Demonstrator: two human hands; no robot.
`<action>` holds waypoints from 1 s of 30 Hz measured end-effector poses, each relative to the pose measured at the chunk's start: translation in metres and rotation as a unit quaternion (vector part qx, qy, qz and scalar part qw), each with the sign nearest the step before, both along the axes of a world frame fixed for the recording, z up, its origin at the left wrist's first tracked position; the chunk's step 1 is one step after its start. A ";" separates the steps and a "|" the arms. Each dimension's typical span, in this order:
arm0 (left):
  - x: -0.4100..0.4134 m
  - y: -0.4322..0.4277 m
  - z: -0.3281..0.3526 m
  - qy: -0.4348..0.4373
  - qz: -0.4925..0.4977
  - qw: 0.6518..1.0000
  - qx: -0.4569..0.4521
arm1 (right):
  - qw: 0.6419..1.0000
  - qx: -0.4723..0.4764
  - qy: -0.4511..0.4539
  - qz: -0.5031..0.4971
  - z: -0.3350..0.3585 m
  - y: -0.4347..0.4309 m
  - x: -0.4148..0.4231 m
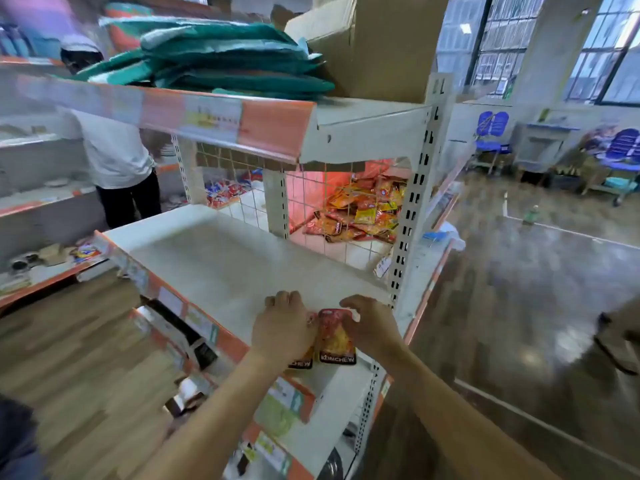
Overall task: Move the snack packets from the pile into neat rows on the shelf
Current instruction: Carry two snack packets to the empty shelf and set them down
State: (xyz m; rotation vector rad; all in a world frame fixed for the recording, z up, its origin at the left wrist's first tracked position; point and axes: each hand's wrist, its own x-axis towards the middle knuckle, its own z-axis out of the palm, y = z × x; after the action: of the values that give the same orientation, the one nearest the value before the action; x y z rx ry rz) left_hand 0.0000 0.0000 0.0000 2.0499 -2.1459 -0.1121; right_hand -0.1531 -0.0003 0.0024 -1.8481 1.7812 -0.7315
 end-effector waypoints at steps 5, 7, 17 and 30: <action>-0.006 0.006 -0.024 -0.080 0.083 0.993 -0.022 | 0.988 0.068 0.114 -0.077 -0.034 -0.003 0.023; -0.005 0.005 -0.039 -0.111 0.078 0.990 -0.031 | 0.984 0.057 0.143 -0.094 -0.041 -0.003 0.028; -0.023 0.008 -0.038 0.187 0.046 0.981 -0.025 | 0.981 0.074 -0.066 -0.168 -0.049 0.002 0.015; -0.158 0.024 -0.038 0.427 -0.010 0.902 0.062 | 0.879 0.056 -0.419 -0.219 -0.052 0.052 -0.143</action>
State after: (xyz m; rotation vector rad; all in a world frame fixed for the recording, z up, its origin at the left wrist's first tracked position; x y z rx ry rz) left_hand -0.1582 0.0244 -0.0381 1.5666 -1.6071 -0.9702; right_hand -0.2964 0.0520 -0.0493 -0.8013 1.5643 -1.3093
